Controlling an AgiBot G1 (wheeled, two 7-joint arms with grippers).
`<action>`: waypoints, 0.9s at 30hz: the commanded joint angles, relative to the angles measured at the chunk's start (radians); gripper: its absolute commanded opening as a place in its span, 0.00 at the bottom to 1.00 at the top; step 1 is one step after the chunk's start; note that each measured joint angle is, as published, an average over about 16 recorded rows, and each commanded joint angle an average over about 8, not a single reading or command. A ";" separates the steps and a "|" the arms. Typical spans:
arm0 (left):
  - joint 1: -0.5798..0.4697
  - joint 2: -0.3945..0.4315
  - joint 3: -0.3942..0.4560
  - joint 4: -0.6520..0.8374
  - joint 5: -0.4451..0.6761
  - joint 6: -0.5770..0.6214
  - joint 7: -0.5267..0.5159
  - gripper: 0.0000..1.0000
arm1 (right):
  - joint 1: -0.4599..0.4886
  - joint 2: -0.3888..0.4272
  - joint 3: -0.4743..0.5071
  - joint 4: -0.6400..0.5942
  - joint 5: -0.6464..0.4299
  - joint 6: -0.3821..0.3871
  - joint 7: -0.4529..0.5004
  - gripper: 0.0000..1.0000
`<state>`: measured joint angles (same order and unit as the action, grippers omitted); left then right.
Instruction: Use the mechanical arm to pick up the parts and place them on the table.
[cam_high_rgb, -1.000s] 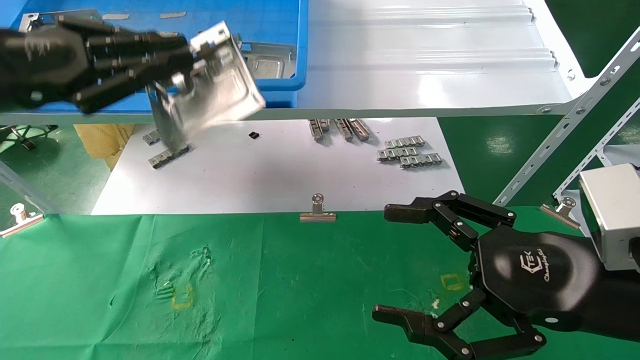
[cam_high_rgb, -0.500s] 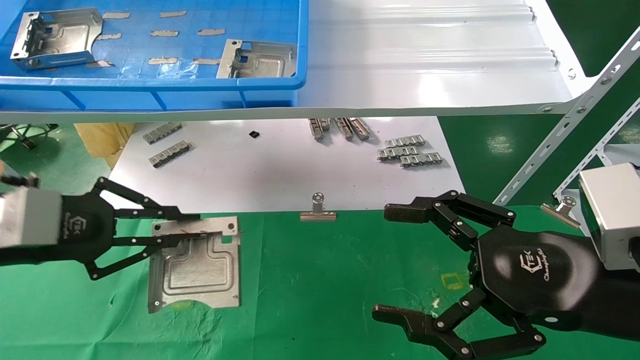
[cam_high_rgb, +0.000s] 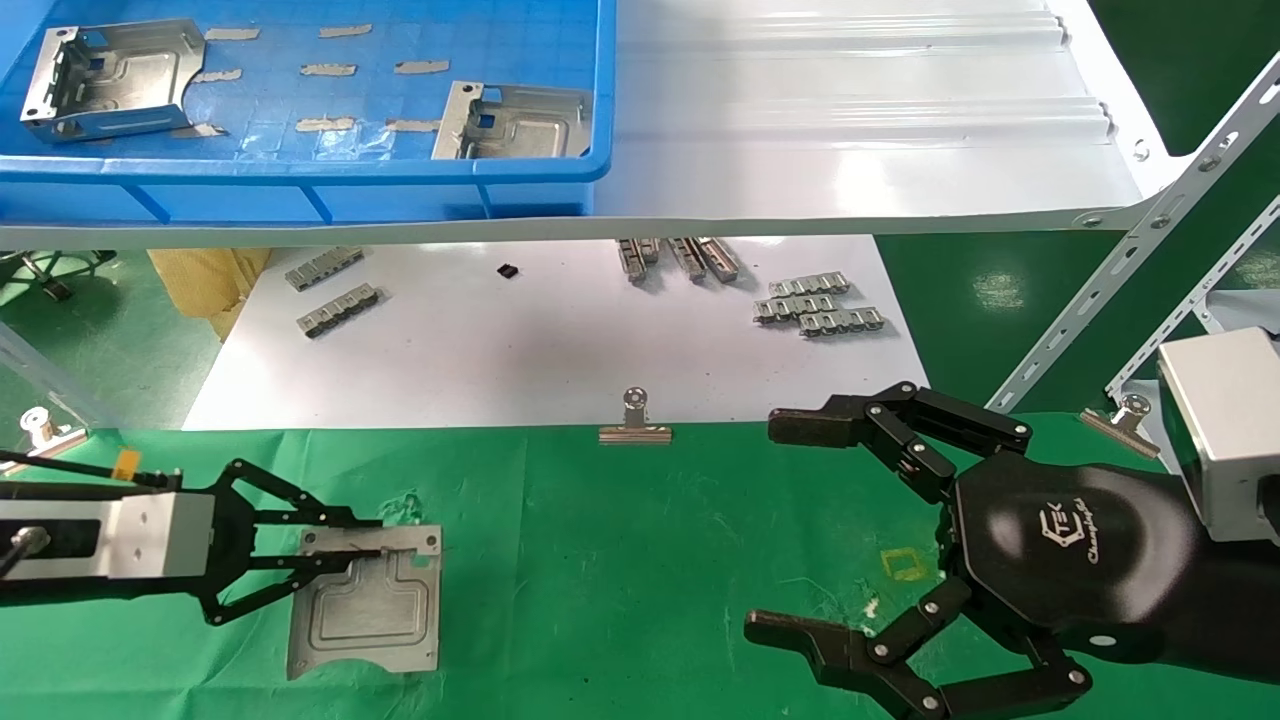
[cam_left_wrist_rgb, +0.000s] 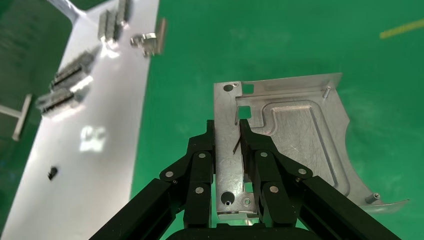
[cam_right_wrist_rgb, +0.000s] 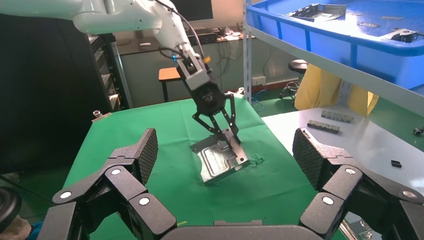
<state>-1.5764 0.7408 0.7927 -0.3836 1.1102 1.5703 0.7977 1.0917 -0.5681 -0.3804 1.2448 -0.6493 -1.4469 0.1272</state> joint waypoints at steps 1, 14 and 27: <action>-0.001 0.012 0.014 0.038 0.010 -0.002 0.023 0.12 | 0.000 0.000 0.000 0.000 0.000 0.000 0.000 1.00; -0.026 0.070 0.031 0.182 0.025 -0.005 0.156 1.00 | 0.000 0.000 0.000 0.000 0.000 0.000 0.000 1.00; -0.003 0.069 0.010 0.223 -0.096 0.027 -0.065 1.00 | 0.000 0.000 0.000 0.000 0.000 0.000 0.000 1.00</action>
<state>-1.5829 0.8101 0.8049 -0.1630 1.0254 1.5960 0.7614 1.0916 -0.5680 -0.3804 1.2447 -0.6491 -1.4467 0.1272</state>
